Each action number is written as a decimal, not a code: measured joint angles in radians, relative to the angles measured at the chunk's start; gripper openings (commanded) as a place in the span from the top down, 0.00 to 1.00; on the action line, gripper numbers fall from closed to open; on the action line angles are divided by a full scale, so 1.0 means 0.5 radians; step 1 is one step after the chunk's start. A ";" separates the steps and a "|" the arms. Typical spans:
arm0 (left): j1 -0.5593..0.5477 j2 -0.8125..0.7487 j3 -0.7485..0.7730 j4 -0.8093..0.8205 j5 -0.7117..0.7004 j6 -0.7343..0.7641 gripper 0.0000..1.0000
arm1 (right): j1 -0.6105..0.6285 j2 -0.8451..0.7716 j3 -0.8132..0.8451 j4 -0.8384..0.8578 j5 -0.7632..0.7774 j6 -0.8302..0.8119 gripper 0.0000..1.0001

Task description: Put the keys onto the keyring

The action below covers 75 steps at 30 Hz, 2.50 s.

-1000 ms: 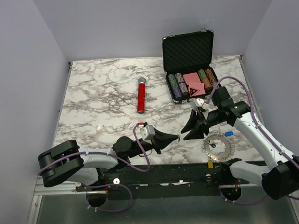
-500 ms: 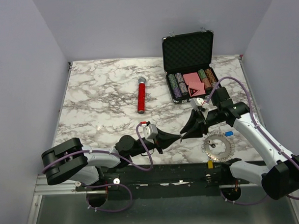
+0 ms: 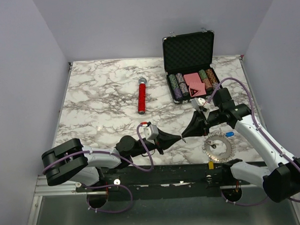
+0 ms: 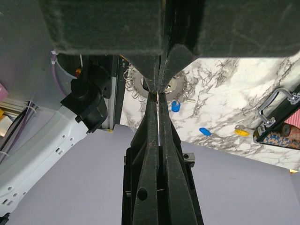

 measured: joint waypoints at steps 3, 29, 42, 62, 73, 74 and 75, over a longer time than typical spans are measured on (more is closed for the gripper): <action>0.000 0.000 0.001 -0.003 0.003 -0.001 1.00 | -0.001 -0.019 -0.023 0.027 -0.011 0.015 0.89; 0.000 -0.001 0.002 -0.016 0.011 -0.008 0.70 | -0.011 -0.079 -0.085 0.119 -0.014 0.119 1.00; 0.000 -0.723 -0.187 -0.366 -0.156 0.121 0.12 | -0.129 -0.183 -0.080 0.078 0.324 0.161 1.00; 0.006 -2.485 0.301 -3.310 -0.668 0.745 0.07 | -0.249 0.357 -0.132 0.162 1.508 0.246 1.00; 0.011 -2.643 0.275 -3.420 -0.713 0.819 0.07 | -0.114 0.938 0.221 0.257 1.608 0.367 1.00; 0.012 -2.644 0.275 -3.420 -0.714 0.819 0.07 | -0.085 0.980 0.249 0.263 1.614 0.378 1.00; 0.014 -2.645 0.275 -3.420 -0.715 0.819 0.07 | -0.062 1.022 0.278 0.272 1.619 0.384 1.00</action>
